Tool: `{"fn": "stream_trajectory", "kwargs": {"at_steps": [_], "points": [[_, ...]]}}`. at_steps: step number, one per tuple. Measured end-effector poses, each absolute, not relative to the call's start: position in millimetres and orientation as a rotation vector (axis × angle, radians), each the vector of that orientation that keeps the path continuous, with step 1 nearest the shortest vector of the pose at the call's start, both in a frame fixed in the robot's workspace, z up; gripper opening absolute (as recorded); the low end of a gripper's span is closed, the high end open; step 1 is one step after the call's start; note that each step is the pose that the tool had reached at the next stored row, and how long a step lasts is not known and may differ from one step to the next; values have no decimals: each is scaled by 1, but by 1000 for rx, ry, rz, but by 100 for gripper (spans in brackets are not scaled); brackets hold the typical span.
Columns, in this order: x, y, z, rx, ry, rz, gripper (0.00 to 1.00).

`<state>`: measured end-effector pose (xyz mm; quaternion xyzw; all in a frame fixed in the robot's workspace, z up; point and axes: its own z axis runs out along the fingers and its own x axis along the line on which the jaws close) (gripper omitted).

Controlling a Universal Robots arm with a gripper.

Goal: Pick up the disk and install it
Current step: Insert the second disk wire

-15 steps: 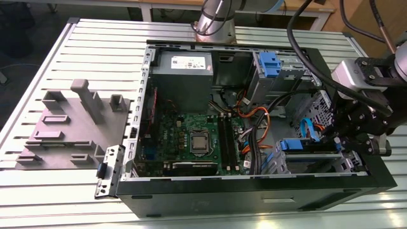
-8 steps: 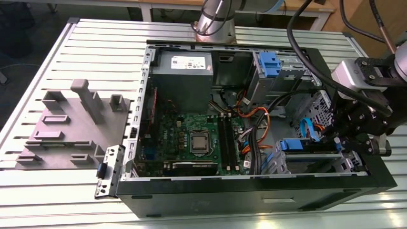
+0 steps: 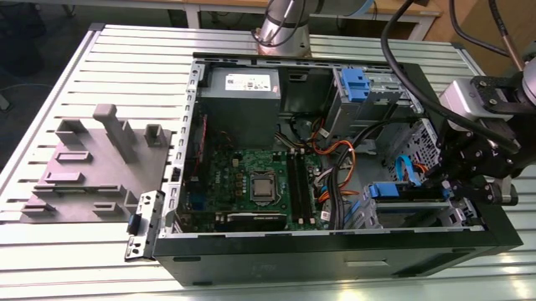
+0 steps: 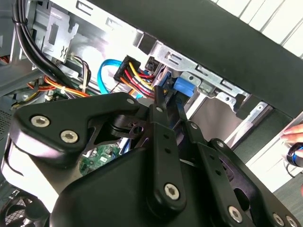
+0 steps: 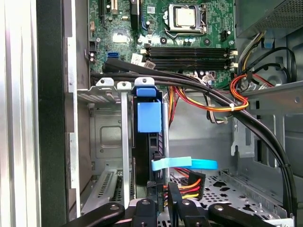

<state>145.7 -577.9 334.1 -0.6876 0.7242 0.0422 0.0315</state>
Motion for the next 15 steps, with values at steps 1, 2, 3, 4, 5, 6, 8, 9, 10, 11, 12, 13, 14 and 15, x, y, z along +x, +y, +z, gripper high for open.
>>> {"fn": "stream_trajectory", "kwargs": {"at_steps": [1, 2, 3, 4, 5, 6, 8, 9, 10, 11, 12, 13, 14, 15], "points": [[147, -578, 334, -2118, 2231, 130, 24], [148, -578, 334, -2118, 2231, 130, 24], [149, -578, 334, -2118, 2231, 130, 24], [149, -578, 334, -2118, 2231, 130, 24], [149, -578, 334, -2118, 2231, 130, 24], [149, -578, 334, -2118, 2231, 130, 24], [149, -578, 334, -2118, 2231, 130, 24], [149, -578, 334, -2118, 2231, 130, 24], [149, -578, 334, -2118, 2231, 130, 24], [149, -578, 334, -2118, 2231, 130, 22], [149, -578, 334, -2118, 2231, 130, 22], [149, -578, 334, -2118, 2231, 130, 22], [149, -578, 334, -2118, 2231, 130, 16], [150, -578, 334, -2118, 2231, 130, 16]]}}
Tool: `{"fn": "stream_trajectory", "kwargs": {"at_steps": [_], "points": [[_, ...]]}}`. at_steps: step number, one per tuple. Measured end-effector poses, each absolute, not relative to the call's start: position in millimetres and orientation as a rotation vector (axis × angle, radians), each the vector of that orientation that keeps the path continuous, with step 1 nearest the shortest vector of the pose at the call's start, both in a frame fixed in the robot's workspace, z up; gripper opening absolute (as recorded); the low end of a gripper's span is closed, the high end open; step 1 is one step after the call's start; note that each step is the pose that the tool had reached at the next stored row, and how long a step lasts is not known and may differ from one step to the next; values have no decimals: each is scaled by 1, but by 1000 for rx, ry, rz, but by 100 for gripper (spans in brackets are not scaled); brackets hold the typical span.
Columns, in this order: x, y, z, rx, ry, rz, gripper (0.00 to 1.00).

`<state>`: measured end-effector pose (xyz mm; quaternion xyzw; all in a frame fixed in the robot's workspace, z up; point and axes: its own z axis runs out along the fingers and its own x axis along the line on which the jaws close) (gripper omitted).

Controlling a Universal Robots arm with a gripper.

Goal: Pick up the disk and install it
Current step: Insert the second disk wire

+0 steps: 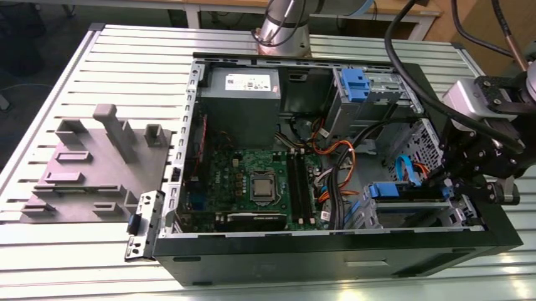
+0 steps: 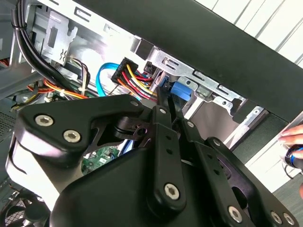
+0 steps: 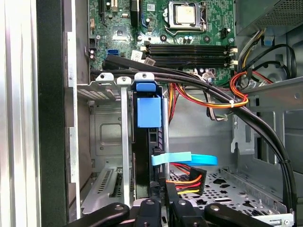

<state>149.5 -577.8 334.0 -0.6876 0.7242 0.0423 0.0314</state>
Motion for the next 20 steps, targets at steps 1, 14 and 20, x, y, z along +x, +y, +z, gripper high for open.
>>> {"fn": "stream_trajectory", "kwargs": {"at_steps": [1, 14, 20], "points": [[150, -578, 334, -2118, 2231, 130, 16], [143, -578, 337, -2118, 2230, 129, 16], [143, -580, 337, -2118, 2230, 129, 16]]}}
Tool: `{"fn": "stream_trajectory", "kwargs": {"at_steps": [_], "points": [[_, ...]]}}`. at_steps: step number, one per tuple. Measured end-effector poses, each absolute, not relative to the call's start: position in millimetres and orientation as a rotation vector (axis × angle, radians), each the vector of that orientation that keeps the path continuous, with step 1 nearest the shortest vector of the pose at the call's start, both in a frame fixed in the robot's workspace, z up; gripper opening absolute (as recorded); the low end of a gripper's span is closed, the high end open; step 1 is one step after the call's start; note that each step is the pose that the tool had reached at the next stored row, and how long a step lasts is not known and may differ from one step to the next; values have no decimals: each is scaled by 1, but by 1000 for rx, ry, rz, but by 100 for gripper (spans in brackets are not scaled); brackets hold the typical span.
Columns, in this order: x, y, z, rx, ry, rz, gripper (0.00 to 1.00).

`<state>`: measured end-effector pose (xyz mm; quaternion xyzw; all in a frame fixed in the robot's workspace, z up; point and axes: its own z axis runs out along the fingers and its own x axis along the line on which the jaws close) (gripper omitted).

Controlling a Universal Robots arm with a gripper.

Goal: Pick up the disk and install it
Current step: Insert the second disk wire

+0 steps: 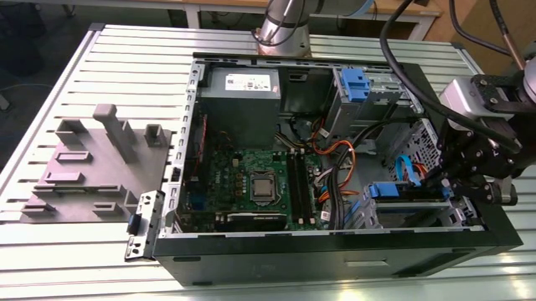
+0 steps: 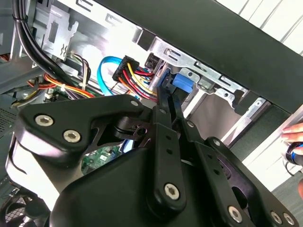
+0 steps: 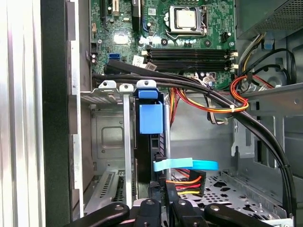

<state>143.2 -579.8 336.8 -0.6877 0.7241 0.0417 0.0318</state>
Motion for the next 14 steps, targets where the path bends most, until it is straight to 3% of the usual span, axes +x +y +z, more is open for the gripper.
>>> {"fn": "stream_trajectory", "kwargs": {"at_steps": [14], "points": [[141, -581, 334, -2118, 2230, 129, 16]]}}
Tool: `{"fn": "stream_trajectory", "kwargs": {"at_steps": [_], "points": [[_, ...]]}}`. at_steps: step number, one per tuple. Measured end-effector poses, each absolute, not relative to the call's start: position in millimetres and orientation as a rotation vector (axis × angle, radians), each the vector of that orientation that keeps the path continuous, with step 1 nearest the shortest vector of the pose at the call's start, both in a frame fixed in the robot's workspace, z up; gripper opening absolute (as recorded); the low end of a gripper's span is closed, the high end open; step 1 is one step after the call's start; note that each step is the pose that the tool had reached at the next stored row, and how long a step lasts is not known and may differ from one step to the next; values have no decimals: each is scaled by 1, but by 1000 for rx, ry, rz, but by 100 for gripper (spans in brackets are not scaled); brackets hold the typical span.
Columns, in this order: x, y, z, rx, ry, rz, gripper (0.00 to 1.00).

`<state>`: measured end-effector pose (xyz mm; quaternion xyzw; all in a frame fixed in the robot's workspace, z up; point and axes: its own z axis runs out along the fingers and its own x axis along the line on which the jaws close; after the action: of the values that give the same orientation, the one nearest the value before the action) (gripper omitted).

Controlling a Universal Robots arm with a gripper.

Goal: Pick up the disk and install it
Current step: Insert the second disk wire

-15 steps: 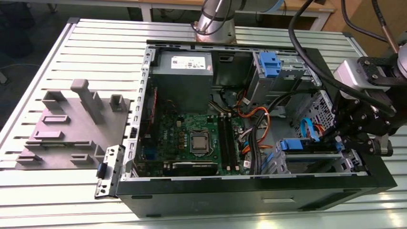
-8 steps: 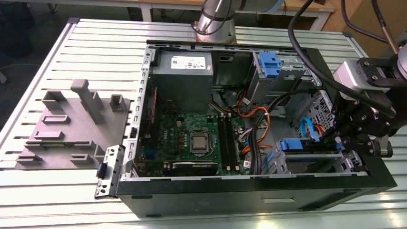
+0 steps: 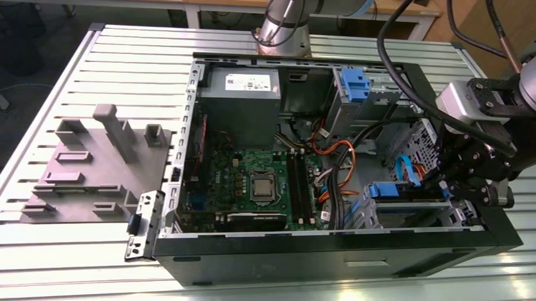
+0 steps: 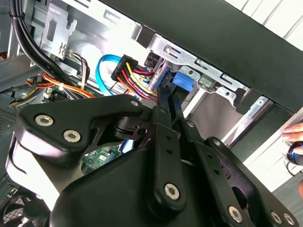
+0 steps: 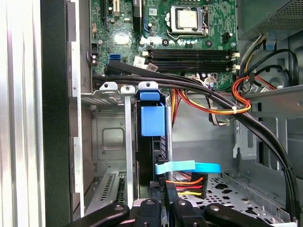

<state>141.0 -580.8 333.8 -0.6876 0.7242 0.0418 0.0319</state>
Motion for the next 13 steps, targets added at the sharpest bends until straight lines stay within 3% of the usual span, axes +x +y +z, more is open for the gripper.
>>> {"fn": "stream_trajectory", "kwargs": {"at_steps": [13], "points": [[141, -581, 328, -2118, 2230, 128, 16]]}}
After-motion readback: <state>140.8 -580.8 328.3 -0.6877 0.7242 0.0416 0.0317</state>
